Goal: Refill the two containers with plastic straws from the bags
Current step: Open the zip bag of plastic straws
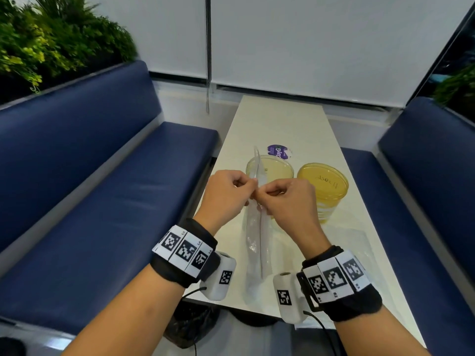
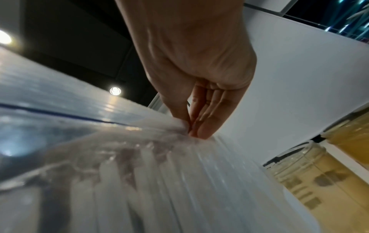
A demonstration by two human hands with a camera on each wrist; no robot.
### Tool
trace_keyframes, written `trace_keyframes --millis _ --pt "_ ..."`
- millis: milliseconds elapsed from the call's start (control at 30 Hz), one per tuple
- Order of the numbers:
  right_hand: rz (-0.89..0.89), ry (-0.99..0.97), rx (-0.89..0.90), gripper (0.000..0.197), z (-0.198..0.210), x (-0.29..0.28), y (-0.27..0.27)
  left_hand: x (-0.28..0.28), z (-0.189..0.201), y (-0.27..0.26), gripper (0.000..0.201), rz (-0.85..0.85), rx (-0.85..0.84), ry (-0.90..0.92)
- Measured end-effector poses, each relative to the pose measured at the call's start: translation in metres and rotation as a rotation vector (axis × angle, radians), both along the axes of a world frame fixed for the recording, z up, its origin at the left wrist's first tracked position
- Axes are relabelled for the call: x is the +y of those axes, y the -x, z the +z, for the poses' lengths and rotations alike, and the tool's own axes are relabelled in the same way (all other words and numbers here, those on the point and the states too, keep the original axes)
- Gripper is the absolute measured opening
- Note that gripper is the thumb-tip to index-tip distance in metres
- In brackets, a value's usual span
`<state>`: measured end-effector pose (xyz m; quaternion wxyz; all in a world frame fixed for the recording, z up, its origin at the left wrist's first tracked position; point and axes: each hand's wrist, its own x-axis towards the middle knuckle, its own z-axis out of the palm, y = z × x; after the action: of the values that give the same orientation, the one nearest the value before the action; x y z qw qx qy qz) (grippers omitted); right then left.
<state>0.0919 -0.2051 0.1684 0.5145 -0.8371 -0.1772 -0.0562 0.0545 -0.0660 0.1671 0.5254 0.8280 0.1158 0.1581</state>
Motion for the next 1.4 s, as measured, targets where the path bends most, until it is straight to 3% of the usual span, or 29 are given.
trace_keyframes --millis 233,433,600,800,933,1033,1133,1267,1400 --pt "0.155 -0.234 0.331 0.012 0.000 -0.010 -0.001 -0.008 -0.003 -0.002 0.025 -0.035 0.043 -0.011" --pt "0.173 -0.205 0.453 0.022 0.007 -0.006 -0.003 -0.020 -0.003 -0.004 0.027 -0.020 0.023 -0.084" --pt "0.232 -0.129 0.461 0.029 0.008 -0.007 -0.007 -0.027 0.001 -0.001 0.028 -0.059 0.047 -0.019" --pt "0.066 -0.077 0.195 0.023 -0.007 0.002 -0.001 -0.031 -0.003 -0.002 0.027 0.037 0.031 -0.002" --pt "-0.016 -0.129 0.196 0.022 -0.008 -0.006 -0.006 -0.020 -0.002 0.002 0.019 0.107 0.069 0.134" --pt "-0.089 0.053 0.092 0.021 -0.006 -0.017 -0.017 -0.004 0.001 0.003 0.021 0.132 0.051 0.017" --pt "-0.108 0.199 -0.002 0.010 -0.002 -0.023 -0.024 0.011 0.008 0.003 0.011 0.105 0.030 -0.133" --pt "-0.089 0.439 -0.117 0.021 0.011 -0.022 -0.027 0.015 0.016 -0.001 0.029 0.004 0.126 -0.307" --pt "-0.135 0.603 -0.023 0.029 0.016 -0.017 -0.029 0.013 0.019 -0.007 0.032 0.128 0.178 -0.413"
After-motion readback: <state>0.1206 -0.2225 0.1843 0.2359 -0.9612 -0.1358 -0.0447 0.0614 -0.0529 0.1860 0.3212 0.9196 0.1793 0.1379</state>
